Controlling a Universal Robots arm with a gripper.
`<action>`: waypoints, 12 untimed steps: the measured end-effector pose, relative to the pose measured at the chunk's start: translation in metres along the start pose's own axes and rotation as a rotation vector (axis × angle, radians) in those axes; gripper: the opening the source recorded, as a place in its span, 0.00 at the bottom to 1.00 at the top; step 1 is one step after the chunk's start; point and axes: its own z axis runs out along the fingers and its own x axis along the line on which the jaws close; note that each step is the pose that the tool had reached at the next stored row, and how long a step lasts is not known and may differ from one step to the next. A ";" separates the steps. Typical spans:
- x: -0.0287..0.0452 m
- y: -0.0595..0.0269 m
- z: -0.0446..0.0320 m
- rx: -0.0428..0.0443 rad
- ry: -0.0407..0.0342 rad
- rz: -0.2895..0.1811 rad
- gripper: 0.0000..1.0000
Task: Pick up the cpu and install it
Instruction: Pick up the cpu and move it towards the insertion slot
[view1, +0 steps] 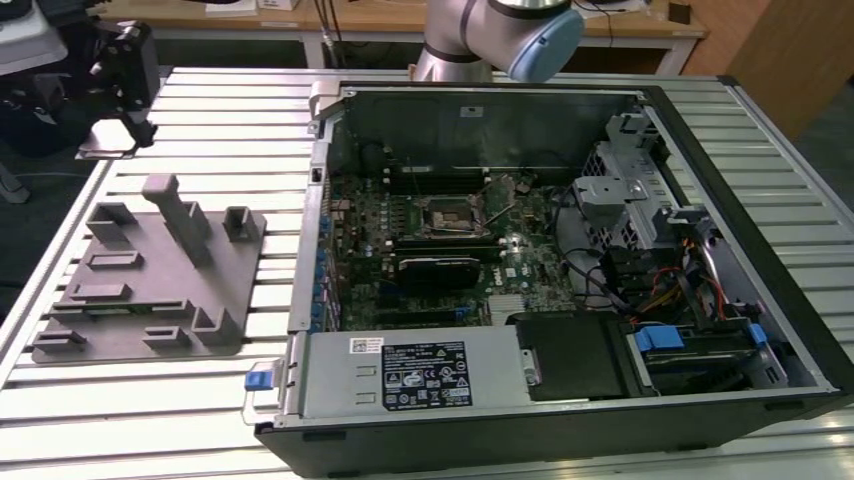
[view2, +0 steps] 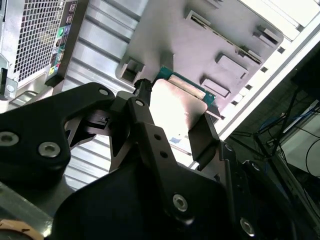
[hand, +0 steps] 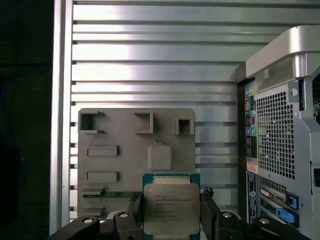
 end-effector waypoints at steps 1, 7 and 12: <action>-0.0014 0.0000 0.0000 0.0000 0.0000 0.000 0.54; -0.0120 0.0002 0.0003 0.0000 0.0000 0.000 0.54; -0.0204 0.0004 0.0005 0.0000 0.0000 0.000 0.54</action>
